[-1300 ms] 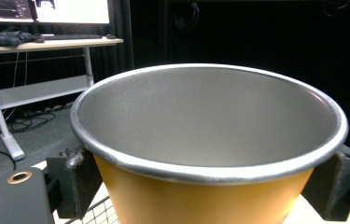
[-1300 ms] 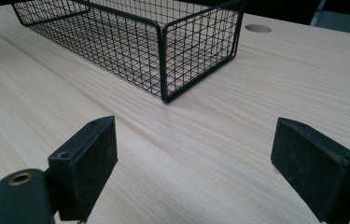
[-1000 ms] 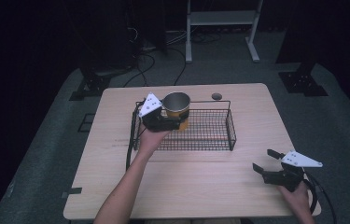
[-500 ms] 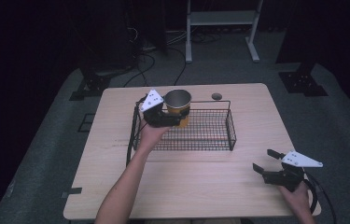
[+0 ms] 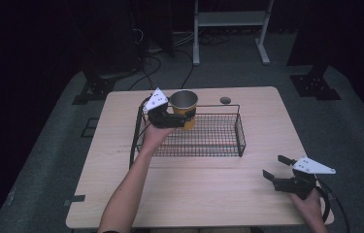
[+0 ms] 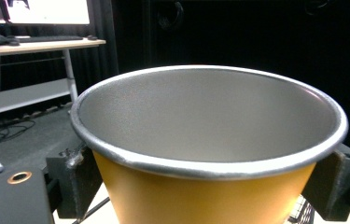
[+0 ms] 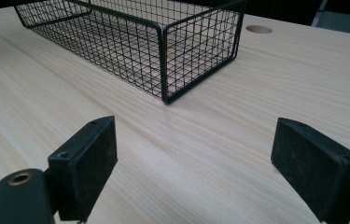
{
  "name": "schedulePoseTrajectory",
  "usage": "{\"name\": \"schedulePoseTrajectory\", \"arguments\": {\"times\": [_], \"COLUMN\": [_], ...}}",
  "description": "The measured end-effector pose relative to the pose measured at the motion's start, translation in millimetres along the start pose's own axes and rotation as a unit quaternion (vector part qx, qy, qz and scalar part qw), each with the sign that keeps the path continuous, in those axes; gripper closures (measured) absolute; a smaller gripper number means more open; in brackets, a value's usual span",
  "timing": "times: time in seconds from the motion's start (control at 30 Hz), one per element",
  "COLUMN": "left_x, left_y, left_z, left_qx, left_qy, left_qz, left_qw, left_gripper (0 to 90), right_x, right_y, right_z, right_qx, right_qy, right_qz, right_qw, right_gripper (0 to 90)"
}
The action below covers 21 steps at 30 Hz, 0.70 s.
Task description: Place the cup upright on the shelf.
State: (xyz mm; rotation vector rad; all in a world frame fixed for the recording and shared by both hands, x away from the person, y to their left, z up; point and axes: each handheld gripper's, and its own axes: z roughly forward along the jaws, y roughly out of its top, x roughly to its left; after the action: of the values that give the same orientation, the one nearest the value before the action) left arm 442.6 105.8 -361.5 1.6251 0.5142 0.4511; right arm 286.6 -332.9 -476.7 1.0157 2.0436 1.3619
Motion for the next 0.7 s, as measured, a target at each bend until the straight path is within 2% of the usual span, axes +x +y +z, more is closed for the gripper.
{"name": "schedulePoseTrajectory", "arguments": {"times": [0.03, 0.13, 0.3, 0.33, 0.53, 0.7], "left_x": [3.0, 5.7, 13.3, 15.1, 17.6, 18.3], "left_y": [-2.6, -5.4, -14.2, -16.4, -20.5, -23.3], "left_z": [1.8, 4.4, 12.5, 16.1, 21.7, 23.3], "left_qx": [0.000, 0.006, 0.011, 0.021, 0.020, 0.031], "left_qy": [-0.010, -0.016, -0.044, -0.055, -0.068, -0.079], "left_qz": [-0.006, -0.006, -0.018, -0.016, -0.012, 0.003], "left_qw": [0.9999, 0.9998, 0.9988, 0.9982, 0.9974, 0.9964], "left_gripper": [13.3, 13.3, 13.2, 13.3, 13.3, 13.2], "right_x": [-0.1, -0.4, -0.2, -0.6, -0.5, -0.6], "right_y": [0.0, 0.0, 0.0, 0.0, 0.0, 0.0], "right_z": [0.1, 0.0, -0.1, -0.2, -0.3, -0.3], "right_qx": [0.000, 0.000, 0.001, 0.000, -0.001, -0.001], "right_qy": [0.000, 0.000, 0.000, 0.001, 0.002, 0.002], "right_qz": [0.000, 0.002, 0.002, 0.004, 0.002, 0.002], "right_qw": [1.0000, 1.0000, 1.0000, 1.0000, 1.0000, 1.0000], "right_gripper": [13.4, 13.4, 13.4, 13.4, 13.4, 13.4]}}
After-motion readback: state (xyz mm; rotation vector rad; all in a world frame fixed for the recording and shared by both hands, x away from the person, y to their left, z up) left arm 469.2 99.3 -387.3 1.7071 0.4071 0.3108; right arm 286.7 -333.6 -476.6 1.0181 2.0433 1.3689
